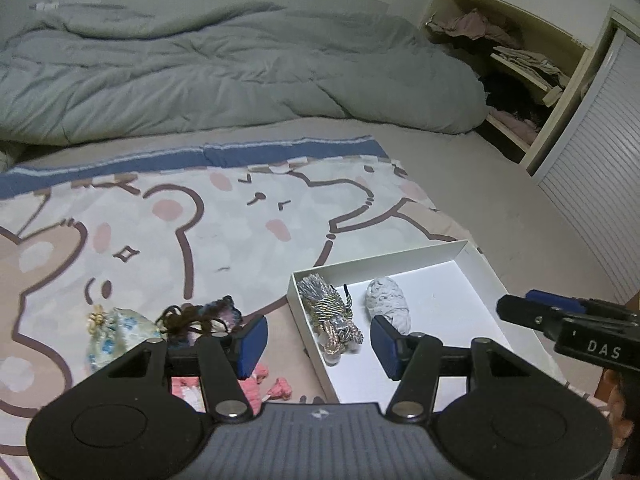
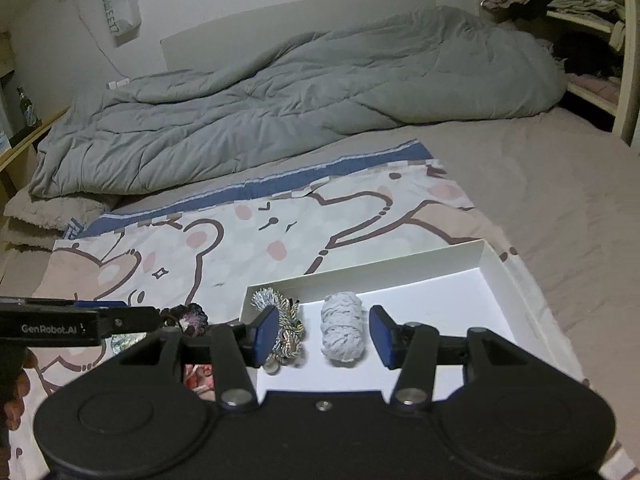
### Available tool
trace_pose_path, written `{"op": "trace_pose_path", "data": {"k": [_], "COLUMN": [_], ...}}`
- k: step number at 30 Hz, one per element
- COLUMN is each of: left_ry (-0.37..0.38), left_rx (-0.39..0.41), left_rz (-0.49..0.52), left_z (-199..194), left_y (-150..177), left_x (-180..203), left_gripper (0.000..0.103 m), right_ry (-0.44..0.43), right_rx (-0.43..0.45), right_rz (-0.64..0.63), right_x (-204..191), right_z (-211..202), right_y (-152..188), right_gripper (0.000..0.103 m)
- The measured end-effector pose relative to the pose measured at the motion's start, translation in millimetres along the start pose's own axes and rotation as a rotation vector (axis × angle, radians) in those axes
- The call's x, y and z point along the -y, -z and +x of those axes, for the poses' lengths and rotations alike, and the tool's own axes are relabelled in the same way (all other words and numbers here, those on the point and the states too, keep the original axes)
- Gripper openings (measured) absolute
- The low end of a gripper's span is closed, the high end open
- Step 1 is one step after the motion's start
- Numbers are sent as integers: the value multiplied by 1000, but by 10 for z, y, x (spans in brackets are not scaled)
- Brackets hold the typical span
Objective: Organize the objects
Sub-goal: 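Lower both items into the box and open both tools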
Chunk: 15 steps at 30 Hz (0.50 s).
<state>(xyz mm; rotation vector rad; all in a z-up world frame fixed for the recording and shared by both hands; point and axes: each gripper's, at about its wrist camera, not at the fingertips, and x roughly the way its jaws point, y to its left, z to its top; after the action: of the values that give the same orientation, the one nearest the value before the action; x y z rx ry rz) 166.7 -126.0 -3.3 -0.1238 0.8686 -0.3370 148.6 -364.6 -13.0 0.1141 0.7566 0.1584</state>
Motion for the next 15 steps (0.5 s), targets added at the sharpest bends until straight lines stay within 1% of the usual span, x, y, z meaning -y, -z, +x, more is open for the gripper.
{"op": "trace_pose_path", "data": {"k": [2,4,6,8,9,11,13,15], "left_ry": [-9,-16,-22,-30,-34,-43,-49,-54], "left_rx": [13,22,30,41,45,48,51,52], "left_rz": [14,31,46,55,59,68,79,84], "left_z": [-76,-139,-194,-243,-264,-292,-318,-332], "left_y": [27,59,102,146,170,221,273,322], "left_x": [21,46,70,84,90,102,108,105], "left_gripper": [65,69,75,83,85,92,96,99], "right_ry": [10,17,18,24,29,38,43,48], "right_rx": [13,20,27,36,41,45,51,56], "right_rz": [-6,-5,-5,-5,-6,-5,-12,-17], "right_x": [-5,1,2,8,1,-3,-4,-6], "right_z": [-88,-157,-220,-280,-313,-361,-404,-443], "right_y": [29,60,95,140,169,227,276,321], "right_gripper": [56,57,61,68,69,74,75,79]}}
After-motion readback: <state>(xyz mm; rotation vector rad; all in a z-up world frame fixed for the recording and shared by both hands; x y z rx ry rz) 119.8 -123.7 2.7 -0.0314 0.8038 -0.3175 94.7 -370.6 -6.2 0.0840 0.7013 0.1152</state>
